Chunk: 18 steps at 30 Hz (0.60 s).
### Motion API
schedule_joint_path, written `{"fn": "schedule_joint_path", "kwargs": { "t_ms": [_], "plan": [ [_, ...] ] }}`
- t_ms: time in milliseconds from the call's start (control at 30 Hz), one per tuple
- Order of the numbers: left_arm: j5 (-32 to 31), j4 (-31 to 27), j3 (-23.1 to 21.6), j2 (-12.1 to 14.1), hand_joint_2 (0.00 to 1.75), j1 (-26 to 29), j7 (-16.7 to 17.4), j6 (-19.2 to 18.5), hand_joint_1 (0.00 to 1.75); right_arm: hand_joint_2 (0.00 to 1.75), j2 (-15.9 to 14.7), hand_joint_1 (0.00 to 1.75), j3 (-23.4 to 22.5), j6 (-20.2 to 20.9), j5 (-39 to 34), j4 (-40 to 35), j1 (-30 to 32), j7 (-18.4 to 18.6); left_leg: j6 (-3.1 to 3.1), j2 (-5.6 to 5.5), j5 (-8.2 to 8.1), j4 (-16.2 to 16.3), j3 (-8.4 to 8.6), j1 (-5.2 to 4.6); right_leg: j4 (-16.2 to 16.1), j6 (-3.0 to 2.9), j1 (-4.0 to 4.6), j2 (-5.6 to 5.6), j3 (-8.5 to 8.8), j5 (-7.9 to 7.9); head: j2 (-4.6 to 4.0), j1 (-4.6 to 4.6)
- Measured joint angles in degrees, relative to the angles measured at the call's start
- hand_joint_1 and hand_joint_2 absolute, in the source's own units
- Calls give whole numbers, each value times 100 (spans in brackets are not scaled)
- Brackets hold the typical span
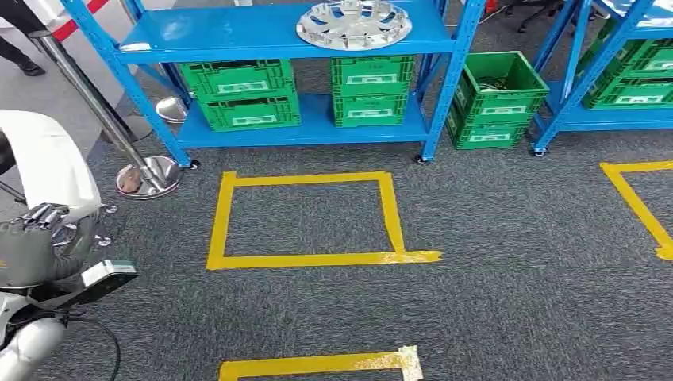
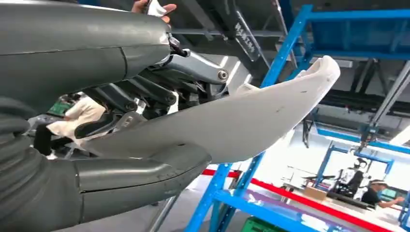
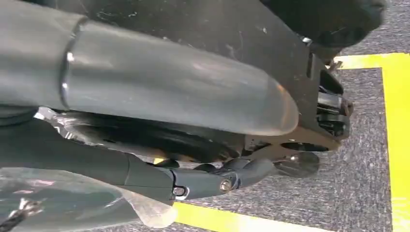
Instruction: Take the parts from the cabinet and place them on the table.
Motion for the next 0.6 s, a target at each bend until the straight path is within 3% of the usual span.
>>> {"fn": "schedule_joint_path", "kwargs": {
  "t_ms": [33,67,133,167,200,300,367,400,433,467,600],
  "plan": [
    [0,4,-17,0,175,0,-2,-2,175,0,-2,0,0,0,9,-9,4,0,0,-1,-7,126,-17,0,8,1,3,2,-20,11,0,0],
    [0,4,-31,0,175,-5,0,-4,175,0,-4,0,0,0,13,-17,7,0,8,-1,104,3,79,0,20,3,5,5,-34,17,0,0],
    [-2,4,-72,11,175,-43,0,-4,175,0,-4,0,0,2,17,-35,8,4,53,-1,612,-999,635,-2,41,8,8,13,-33,20,0,0],
    [-4,4,-87,18,175,-66,2,-4,175,0,-4,0,0,2,20,-52,9,9,79,-1,780,-1435,860,-3,49,12,11,14,-33,19,0,0],
    [-11,7,-105,28,175,-104,9,-4,175,0,-4,0,0,4,20,-57,5,13,106,-1,710,-1633,964,-36,68,42,51,15,-67,27,0,2],
    [-92,9,-138,46,175,-147,70,-4,175,0,-11,0,0,7,37,-81,13,15,177,-9,709,-1704,898,-52,67,139,39,6,-150,86,0,9],
    [-109,13,-162,46,175,-168,107,-4,175,0,-31,0,0,7,37,-87,14,26,252,3,781,-1790,911,5,100,199,43,21,-223,32,0,6],
    [-125,20,-184,48,175,-184,118,-2,175,0,-31,0,2,9,35,-109,22,37,181,-18,749,-1790,901,-27,8,34,71,25,-137,140,0,59],
    [-144,26,-208,52,175,-189,131,-2,175,0,-46,0,2,9,28,-114,17,57,200,-16,759,-1785,885,-45,22,-83,69,34,-146,64,0,61],
    [-155,30,-231,55,175,-186,142,-2,175,0,-46,0,2,9,24,-120,18,57,210,-16,768,-1775,886,-50,20,-66,68,33,-150,133,0,50],
    [-188,46,-278,59,175,-186,168,-2,175,0,-50,0,2,7,22,-144,27,63,238,-15,783,-1763,867,-70,3,4,45,35,-152,161,0,52]
  ]
}}
